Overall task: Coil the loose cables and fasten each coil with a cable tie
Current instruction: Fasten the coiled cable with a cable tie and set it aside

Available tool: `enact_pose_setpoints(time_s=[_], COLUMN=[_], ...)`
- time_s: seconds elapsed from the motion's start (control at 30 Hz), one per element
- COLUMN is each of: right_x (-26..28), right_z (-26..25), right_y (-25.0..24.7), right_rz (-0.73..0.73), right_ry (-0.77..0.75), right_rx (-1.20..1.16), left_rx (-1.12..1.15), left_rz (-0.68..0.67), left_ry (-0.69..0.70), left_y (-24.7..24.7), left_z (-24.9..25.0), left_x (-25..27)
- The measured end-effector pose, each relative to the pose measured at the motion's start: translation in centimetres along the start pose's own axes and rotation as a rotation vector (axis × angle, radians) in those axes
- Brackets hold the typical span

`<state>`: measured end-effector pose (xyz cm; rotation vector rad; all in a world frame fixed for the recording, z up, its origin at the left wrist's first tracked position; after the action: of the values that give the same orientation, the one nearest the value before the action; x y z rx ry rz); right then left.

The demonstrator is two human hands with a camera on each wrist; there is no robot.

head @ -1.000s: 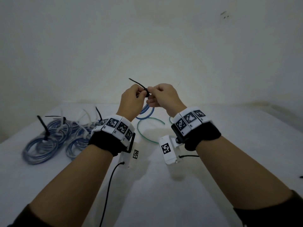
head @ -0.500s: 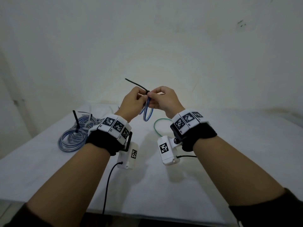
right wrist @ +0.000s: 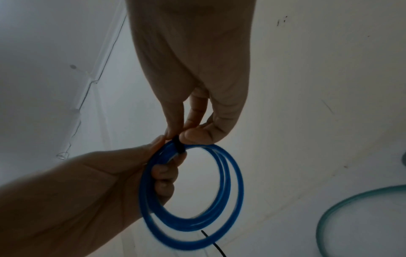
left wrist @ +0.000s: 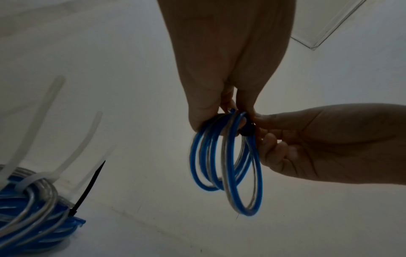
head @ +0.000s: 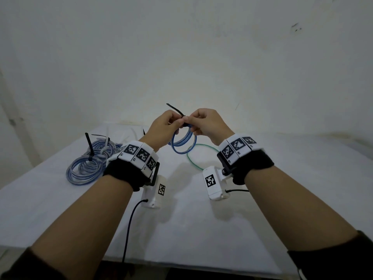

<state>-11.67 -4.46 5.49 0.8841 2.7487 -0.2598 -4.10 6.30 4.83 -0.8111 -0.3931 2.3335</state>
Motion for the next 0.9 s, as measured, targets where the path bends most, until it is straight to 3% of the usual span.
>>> enact_pose_setpoints(time_s=[0.23, 0.43, 0.67, 0.9], right_x=[-0.8, -1.4, -2.4, -3.2], right_z=[-0.5, 0.8, 1.1, 1.6], right_y=[-1.1, -1.3, -1.7, -2.1], right_rz=[-0.017, -0.048, 0.115, 0.203], right_ry=[0.057, 0.199, 0.123, 0.185], right_rx=[0.156, 0.037, 0.032, -0.005], left_rx=[0.029, 0.027, -0.112, -0.242], left_rz=[-0.124, -0.159, -0.104, -0.097], left_ry=[-0.029, -0.017, 0.103, 0.228], left_y=[1.0, 2.2, 2.9, 3.3], left_z=[-0.3, -0.2, 0.6, 1.3], left_x=[-0.4, -0.4, -0.3, -0.8])
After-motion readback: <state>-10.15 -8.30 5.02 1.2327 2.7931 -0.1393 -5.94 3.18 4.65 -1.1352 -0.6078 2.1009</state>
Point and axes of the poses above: each hand's wrist, its own x-axis away from the middle knuckle, its own y-axis out of the palm, z = x × y, the point moved 7 cm from there along -x, towards the middle knuckle, and after that the axes turned 10 degrees about -x, right-handed, at the moved point
